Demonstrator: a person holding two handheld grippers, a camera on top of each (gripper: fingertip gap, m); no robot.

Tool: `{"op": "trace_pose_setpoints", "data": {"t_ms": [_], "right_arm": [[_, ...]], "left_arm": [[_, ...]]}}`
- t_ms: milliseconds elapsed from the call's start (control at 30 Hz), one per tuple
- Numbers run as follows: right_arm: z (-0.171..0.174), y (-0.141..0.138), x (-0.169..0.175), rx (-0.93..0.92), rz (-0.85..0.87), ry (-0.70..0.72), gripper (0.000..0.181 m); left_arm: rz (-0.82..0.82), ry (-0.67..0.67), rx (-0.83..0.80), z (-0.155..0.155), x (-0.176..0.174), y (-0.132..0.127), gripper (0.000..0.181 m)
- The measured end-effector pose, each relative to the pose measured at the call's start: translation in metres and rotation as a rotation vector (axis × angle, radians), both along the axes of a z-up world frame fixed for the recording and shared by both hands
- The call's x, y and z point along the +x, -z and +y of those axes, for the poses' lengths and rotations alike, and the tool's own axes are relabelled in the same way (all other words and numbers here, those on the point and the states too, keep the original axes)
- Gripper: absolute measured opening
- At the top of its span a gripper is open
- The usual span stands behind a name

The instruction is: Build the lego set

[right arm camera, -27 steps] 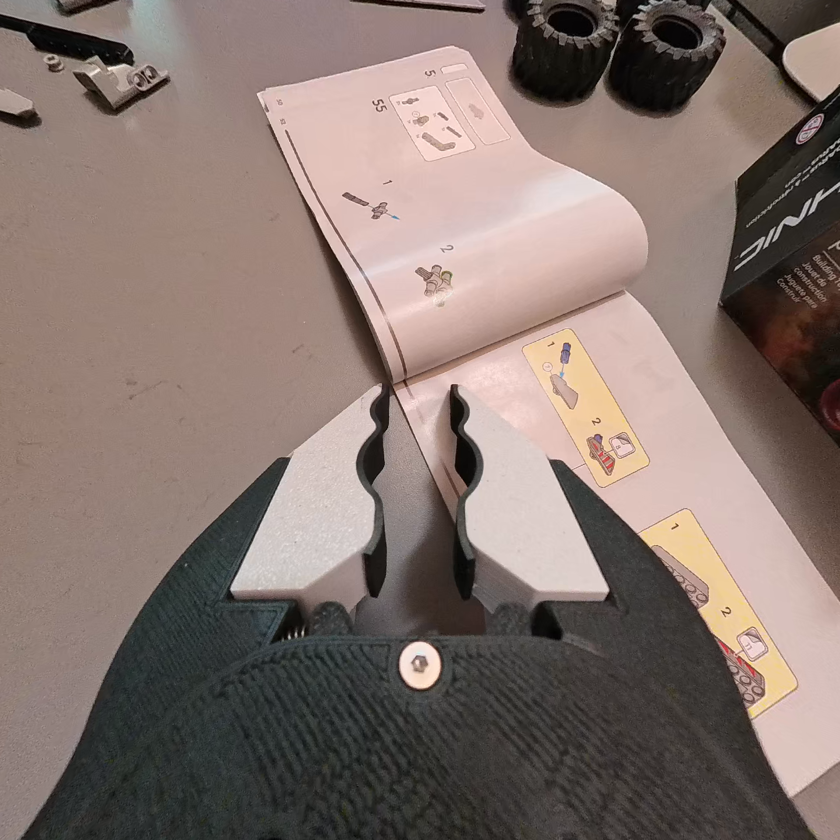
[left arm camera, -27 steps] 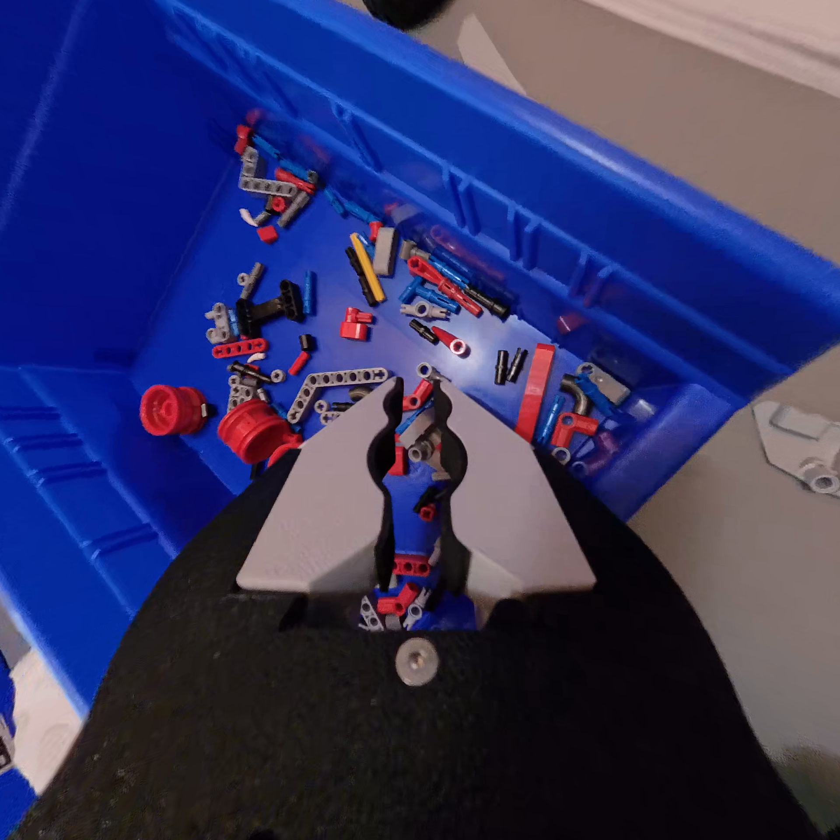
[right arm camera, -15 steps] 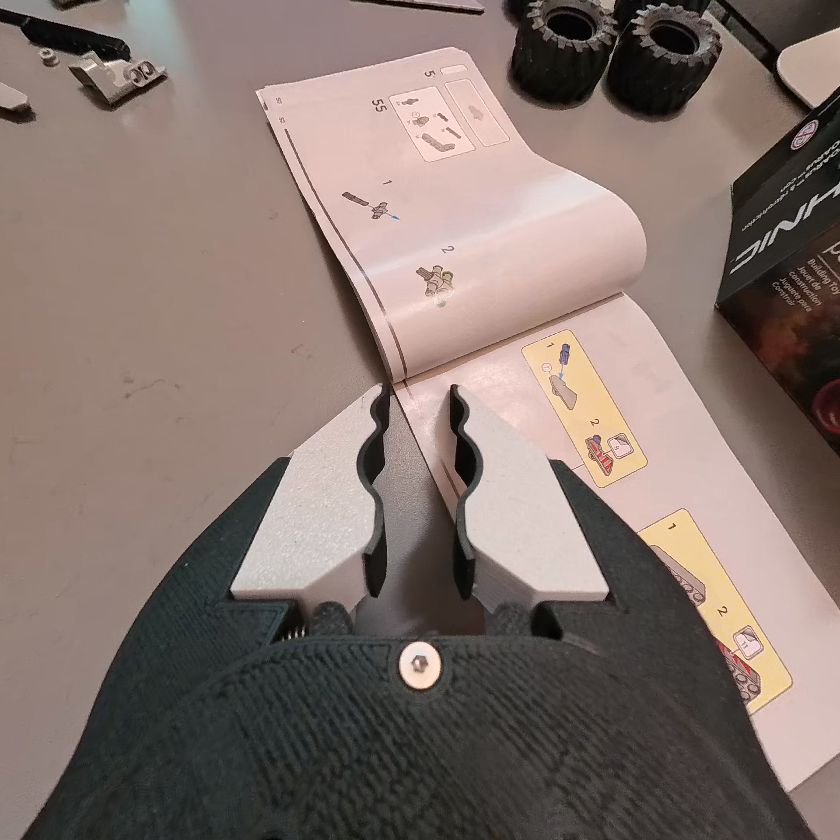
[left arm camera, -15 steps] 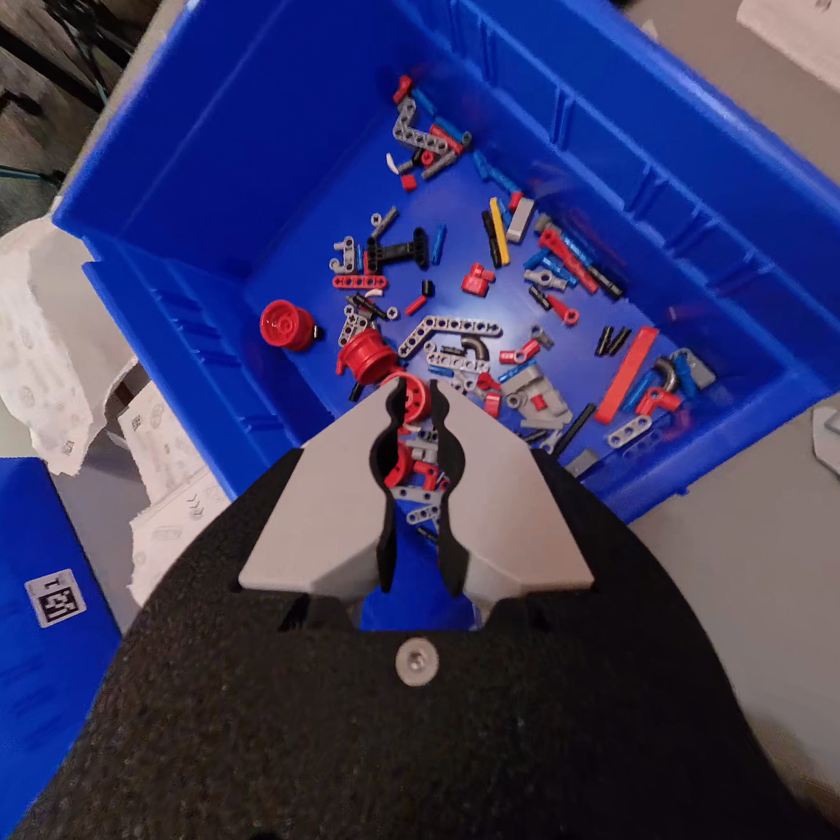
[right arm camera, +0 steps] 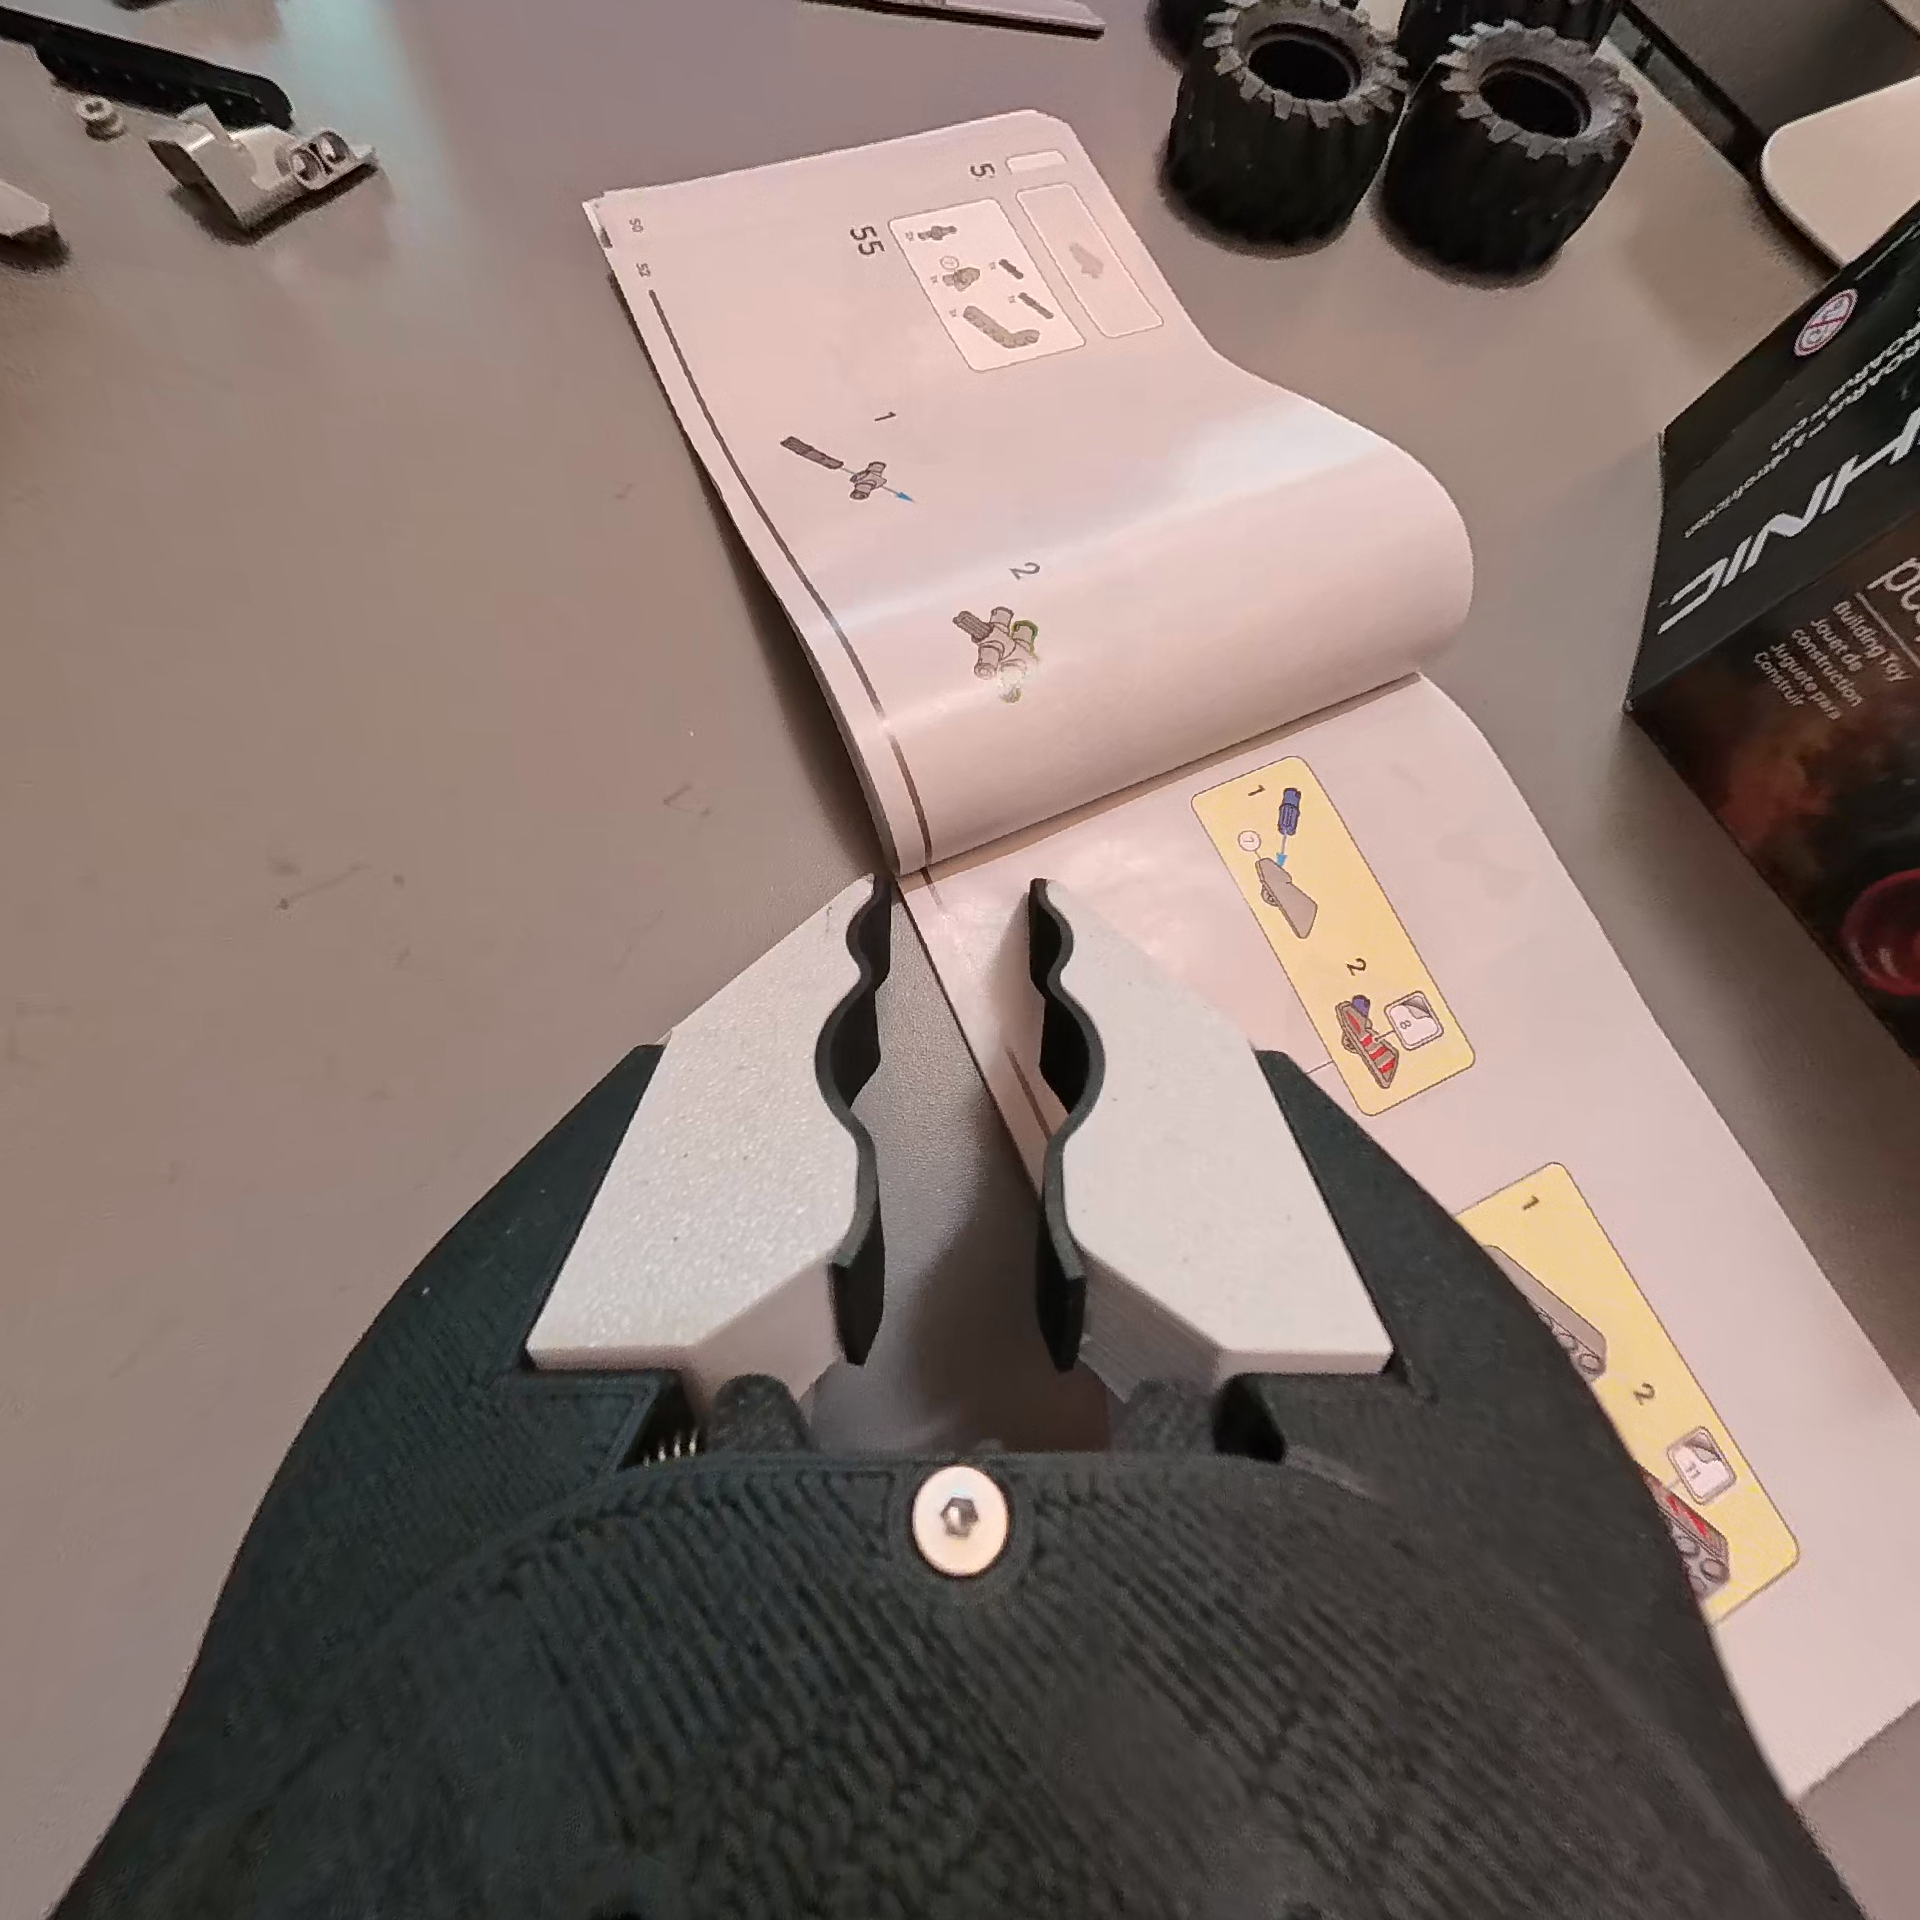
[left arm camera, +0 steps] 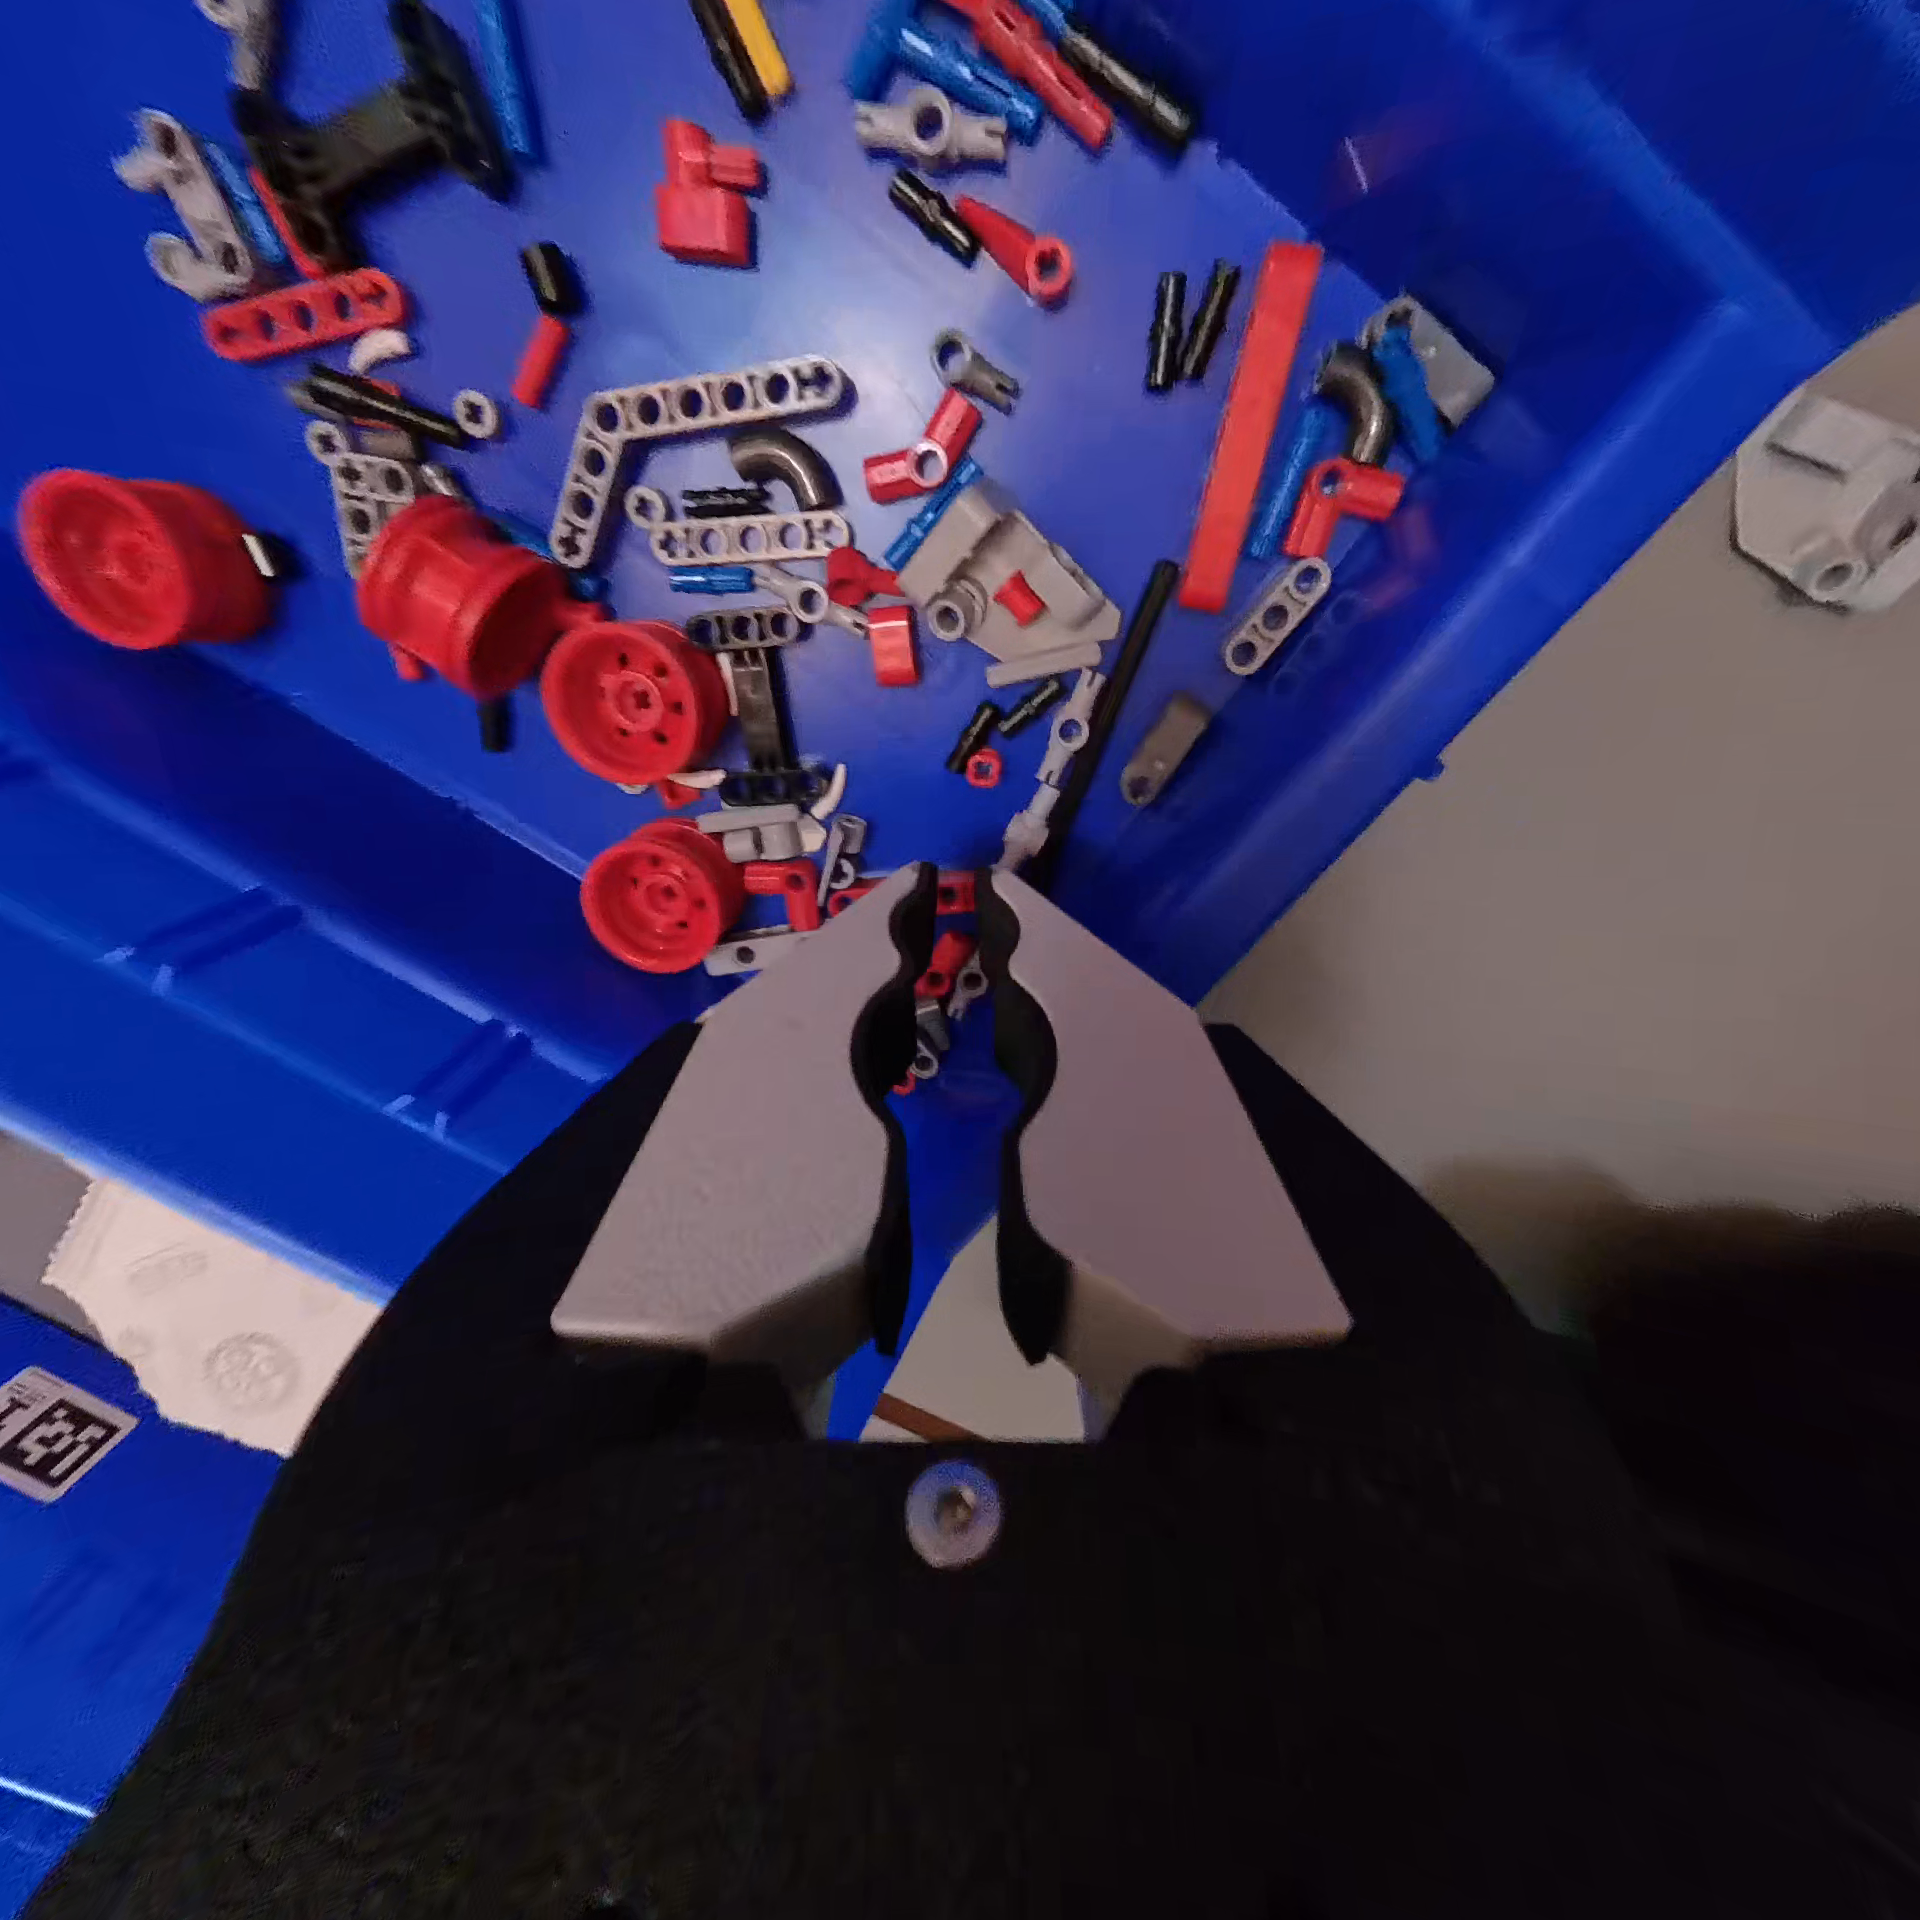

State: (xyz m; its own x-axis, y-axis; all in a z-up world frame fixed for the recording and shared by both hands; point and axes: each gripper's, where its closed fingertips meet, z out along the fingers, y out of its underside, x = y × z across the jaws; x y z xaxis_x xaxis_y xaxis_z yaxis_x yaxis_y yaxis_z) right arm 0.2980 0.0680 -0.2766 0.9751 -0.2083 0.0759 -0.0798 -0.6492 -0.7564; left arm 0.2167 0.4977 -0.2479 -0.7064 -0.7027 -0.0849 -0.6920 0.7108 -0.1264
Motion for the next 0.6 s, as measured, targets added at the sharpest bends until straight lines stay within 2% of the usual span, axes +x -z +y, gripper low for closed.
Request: {"op": "trace_pose_setpoints", "data": {"t_ms": [33, 200, 400, 600], "right_arm": [[0.000, 0.000, 0.000, 0.001, 0.007, 0.000, 0.025], [0.000, 0.000, 0.000, 0.003, 0.017, 0.000, 0.025], [0.000, 0.000, 0.000, 0.002, 0.012, 0.000, 0.025], [0.000, 0.000, 0.000, 0.002, 0.015, 0.000, 0.025]], "left_arm": [[0.020, 0.004, 0.012, 0.001, -0.002, 0.003, 0.005], [0.099, 0.012, 0.028, 0.001, -0.004, 0.017, 0.003], [0.139, 0.065, -0.015, -0.014, -0.005, 0.027, 0.013], [0.143, 0.038, 0.033, -0.003, -0.007, 0.026, 0.012]]}}
